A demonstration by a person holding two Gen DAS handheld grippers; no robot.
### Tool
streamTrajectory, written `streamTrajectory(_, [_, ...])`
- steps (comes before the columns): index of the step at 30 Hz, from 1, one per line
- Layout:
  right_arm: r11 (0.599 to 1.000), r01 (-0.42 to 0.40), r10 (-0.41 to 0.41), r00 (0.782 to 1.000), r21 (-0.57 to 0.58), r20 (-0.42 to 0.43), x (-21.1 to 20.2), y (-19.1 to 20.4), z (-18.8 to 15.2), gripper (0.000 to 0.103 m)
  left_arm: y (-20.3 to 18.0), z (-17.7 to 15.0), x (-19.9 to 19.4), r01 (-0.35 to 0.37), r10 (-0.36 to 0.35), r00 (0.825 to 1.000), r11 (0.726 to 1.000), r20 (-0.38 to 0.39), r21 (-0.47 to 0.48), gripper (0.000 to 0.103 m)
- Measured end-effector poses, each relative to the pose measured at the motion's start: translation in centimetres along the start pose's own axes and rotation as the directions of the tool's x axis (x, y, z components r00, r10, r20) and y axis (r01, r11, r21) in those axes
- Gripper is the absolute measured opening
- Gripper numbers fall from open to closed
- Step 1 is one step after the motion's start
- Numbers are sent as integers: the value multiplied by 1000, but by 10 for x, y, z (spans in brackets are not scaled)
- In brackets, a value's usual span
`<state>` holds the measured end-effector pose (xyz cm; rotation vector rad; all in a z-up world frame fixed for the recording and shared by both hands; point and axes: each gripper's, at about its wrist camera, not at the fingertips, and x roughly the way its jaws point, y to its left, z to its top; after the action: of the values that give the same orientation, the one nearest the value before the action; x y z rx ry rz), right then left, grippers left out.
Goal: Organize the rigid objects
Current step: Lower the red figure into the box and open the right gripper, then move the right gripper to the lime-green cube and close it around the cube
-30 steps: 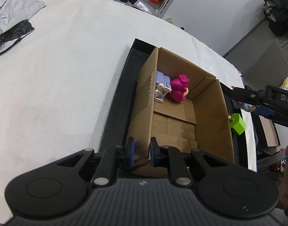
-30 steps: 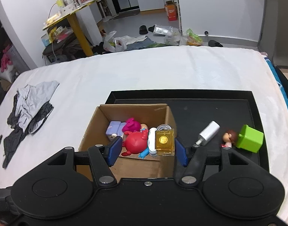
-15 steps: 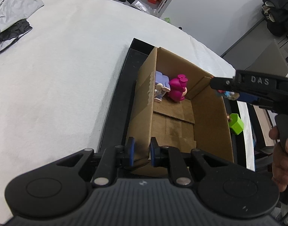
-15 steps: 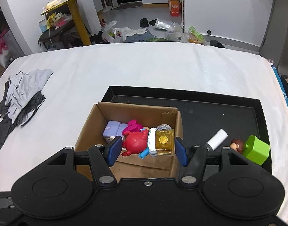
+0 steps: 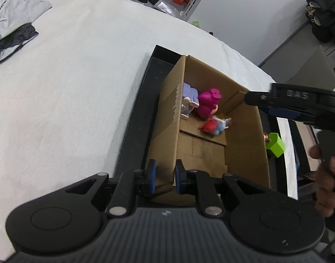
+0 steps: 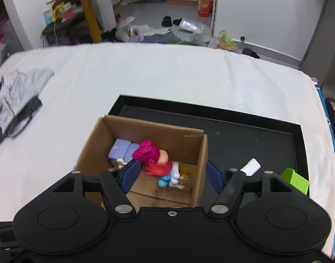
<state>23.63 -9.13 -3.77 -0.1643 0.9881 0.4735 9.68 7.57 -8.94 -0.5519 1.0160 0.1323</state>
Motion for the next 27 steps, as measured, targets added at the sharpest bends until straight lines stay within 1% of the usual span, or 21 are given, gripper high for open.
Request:
streamTrajectory(4, [1000, -15, 15, 1000, 0, 10, -14, -8, -4, 69, 1, 0, -1, -1, 1, 1000, 1000, -1, -6, 16])
streamTrajectory(6, [1000, -15, 15, 1000, 7, 18, -21, -14, -6, 74, 0, 0, -1, -1, 1, 1000, 1000, -1, -4, 16])
streamTrajectory(12, [998, -25, 24, 1000, 49, 19, -33, -33, -14, 80, 0, 0, -1, -6, 6, 1000, 1000, 1, -2, 16])
streamTrajectory(18, [992, -73, 74, 997, 105, -7, -38, -52, -25, 82, -1, 1, -2, -14, 14, 1000, 1000, 1, 6, 16])
streamTrajectory(23, [991, -71, 74, 997, 116, -16, -41, -64, -36, 85, -3, 1, -3, -22, 22, 1000, 1000, 3, 6, 16])
streamTrajectory(27, [988, -72, 74, 997, 137, -5, -47, -77, -43, 88, -5, 0, -4, -28, 28, 1000, 1000, 5, 12, 16])
